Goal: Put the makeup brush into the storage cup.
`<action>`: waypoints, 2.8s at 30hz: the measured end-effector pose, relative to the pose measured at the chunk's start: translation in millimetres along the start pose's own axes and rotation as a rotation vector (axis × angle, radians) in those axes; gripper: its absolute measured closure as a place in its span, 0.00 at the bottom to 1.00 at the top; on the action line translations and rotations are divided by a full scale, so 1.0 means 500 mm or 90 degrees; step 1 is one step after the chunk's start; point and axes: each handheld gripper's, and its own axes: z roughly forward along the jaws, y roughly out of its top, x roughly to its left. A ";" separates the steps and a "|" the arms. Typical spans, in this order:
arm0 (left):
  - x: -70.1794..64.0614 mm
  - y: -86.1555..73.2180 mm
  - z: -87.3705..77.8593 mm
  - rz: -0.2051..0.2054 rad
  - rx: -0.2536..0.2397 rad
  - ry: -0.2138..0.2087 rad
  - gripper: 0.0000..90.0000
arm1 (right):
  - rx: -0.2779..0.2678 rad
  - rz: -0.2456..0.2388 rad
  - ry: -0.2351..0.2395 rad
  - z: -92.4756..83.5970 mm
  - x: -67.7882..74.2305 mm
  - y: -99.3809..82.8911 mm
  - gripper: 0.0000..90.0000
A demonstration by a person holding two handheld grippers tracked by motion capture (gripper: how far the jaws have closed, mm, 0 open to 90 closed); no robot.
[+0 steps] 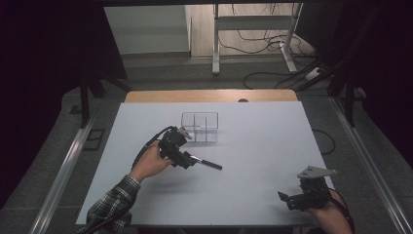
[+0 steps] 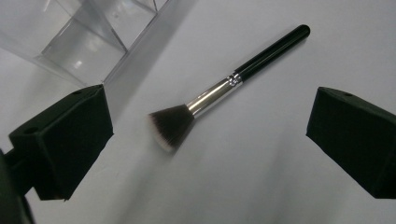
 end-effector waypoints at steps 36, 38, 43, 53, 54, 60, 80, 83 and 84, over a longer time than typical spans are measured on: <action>-0.012 0.074 0.059 0.052 0.062 -0.011 0.03 | 0.009 -0.006 0.003 0.002 0.000 -0.002 0.00; -0.013 0.072 0.065 0.056 0.065 -0.013 0.03 | 0.009 -0.006 0.003 0.002 0.000 -0.002 0.00; -0.015 0.069 0.081 0.065 0.074 -0.024 0.03 | 0.011 -0.006 0.004 0.002 0.001 -0.002 0.00; -0.017 0.063 0.105 0.079 0.084 -0.039 0.04 | 0.011 -0.008 0.003 0.003 0.001 -0.002 0.00; -0.018 0.062 0.107 0.079 0.086 -0.039 0.05 | 0.012 -0.008 0.004 0.003 0.001 -0.002 0.00; -0.021 0.057 0.121 0.085 0.092 -0.046 0.07 | 0.013 -0.010 0.003 0.004 0.002 -0.003 0.00; -0.043 0.048 0.106 0.120 0.115 -0.047 0.86 | 0.022 -0.022 0.008 0.006 0.004 -0.003 0.00; -0.043 0.046 0.106 0.120 0.109 -0.047 0.86 | 0.023 -0.023 0.008 0.006 0.004 -0.003 0.00; -0.042 0.045 0.106 0.118 0.107 -0.048 0.87 | 0.023 -0.023 0.008 0.006 0.004 -0.003 0.00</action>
